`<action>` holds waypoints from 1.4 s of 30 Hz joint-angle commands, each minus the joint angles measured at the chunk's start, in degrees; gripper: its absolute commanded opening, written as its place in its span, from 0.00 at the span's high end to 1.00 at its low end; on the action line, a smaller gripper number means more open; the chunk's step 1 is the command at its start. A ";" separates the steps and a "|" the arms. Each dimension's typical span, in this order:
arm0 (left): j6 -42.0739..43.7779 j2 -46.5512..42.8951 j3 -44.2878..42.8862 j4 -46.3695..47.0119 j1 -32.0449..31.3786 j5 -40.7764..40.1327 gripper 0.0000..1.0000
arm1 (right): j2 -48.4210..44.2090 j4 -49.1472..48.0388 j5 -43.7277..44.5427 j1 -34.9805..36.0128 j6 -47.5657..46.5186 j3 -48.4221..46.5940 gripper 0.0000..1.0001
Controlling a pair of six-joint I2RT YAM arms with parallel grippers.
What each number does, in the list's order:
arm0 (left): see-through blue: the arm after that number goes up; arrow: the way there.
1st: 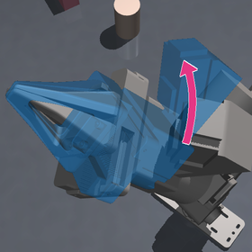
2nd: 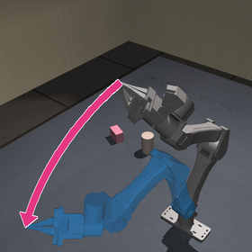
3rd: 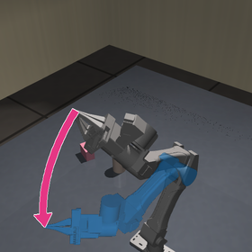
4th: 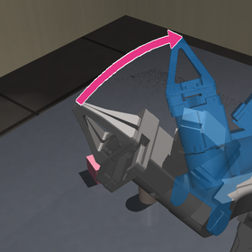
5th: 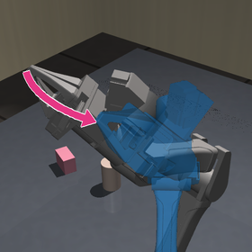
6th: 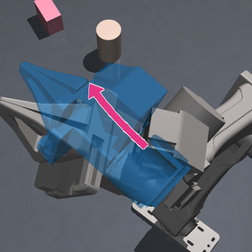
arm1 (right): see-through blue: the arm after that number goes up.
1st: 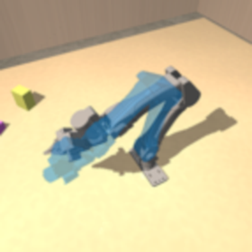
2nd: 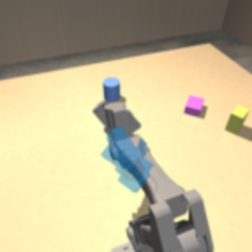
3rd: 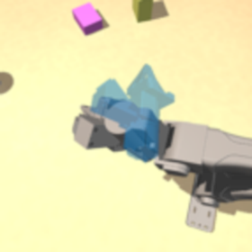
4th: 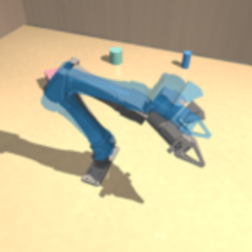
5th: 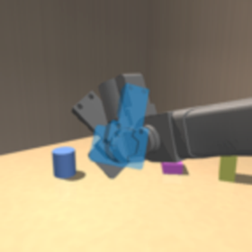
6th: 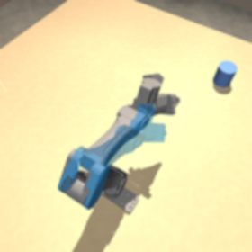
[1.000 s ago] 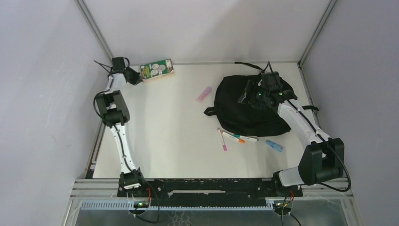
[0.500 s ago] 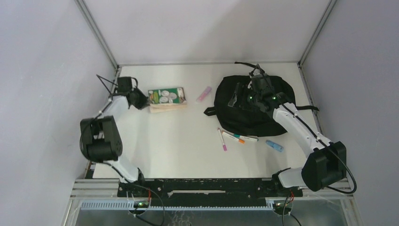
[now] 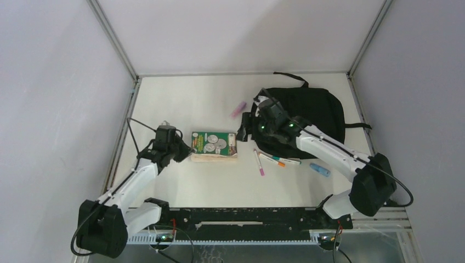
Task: Pack the student bag
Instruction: Move the book to the center of the board, then pick up the book from the center of the board.
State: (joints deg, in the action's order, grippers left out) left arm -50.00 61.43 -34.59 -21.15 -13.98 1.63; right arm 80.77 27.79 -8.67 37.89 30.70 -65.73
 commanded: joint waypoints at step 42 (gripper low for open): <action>47.09 -17.75 -16.50 -17.06 -2.37 19.55 1.00 | 6.32 -34.19 -33.95 1.99 -30.41 5.90 0.08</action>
State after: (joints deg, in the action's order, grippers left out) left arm -11.00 48.99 -50.48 -41.39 -16.21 16.23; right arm 84.77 -1.80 -38.09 39.79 8.58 -59.59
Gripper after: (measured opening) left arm 0.043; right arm 0.904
